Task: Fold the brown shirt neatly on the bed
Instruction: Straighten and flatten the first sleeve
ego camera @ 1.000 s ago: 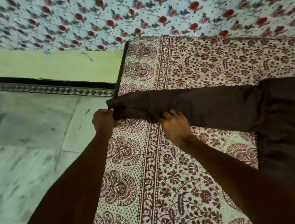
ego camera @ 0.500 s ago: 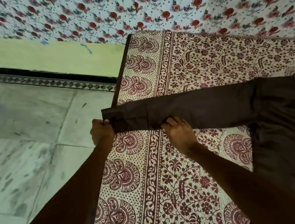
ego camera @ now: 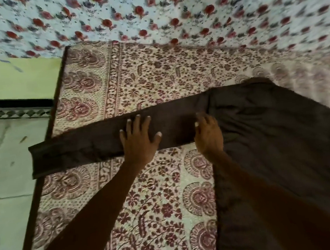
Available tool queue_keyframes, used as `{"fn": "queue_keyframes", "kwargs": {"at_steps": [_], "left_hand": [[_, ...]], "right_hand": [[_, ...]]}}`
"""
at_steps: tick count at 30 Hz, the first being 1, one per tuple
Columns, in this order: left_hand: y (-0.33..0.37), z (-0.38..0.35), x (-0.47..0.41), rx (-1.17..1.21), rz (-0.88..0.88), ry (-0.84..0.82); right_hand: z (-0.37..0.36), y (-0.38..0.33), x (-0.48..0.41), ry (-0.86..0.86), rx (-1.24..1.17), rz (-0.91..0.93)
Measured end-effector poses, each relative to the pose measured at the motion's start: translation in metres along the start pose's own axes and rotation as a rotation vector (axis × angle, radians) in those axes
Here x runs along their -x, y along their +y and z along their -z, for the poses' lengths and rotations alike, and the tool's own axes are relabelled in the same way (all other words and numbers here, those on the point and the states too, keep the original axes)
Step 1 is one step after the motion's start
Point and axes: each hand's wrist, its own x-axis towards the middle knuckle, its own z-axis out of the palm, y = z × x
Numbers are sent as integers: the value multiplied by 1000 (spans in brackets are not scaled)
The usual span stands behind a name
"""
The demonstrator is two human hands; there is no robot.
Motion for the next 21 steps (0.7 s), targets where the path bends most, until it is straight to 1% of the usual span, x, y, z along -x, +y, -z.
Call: {"fn": "queue_keyframes", "kwargs": {"at_steps": [2, 3, 5, 7, 9, 11, 12, 13, 14, 16, 17, 19, 21], "left_hand": [[22, -19, -15, -42, 12, -64], [25, -25, -22, -38, 46, -95], [28, -35, -35, -40, 121, -141], [29, -44, -45, -91, 157, -136], [36, -49, -49, -102, 212, -81], [54, -51, -53, -72, 281, 93], [66, -51, -57, -74, 272, 192], [77, -51, -62, -95, 204, 258], [91, -53, -69, -124, 84, 264], [119, -66, -86, -134, -147, 134], [129, -76, -93, -125, -197, 50], [140, -100, -103, -118, -174, -31], [139, -116, -103, -203, -146, 10]], "right_hand": [[6, 36, -12, -20, -1, -128], [8, 51, -17, -42, 4, -152], [10, 76, -29, -89, 25, -129], [9, 93, -44, -151, 61, -72], [10, 98, -58, -183, 112, 2], [10, 100, -76, -199, 135, 70], [9, 101, -86, -214, 133, 91], [7, 100, -97, -237, 130, 98], [4, 102, -108, -268, 121, 90], [-6, 108, -127, -314, 100, 56], [-12, 113, -131, -306, 102, 49], [-22, 121, -132, -223, 127, 69], [-27, 124, -128, -125, 152, 93]]}}
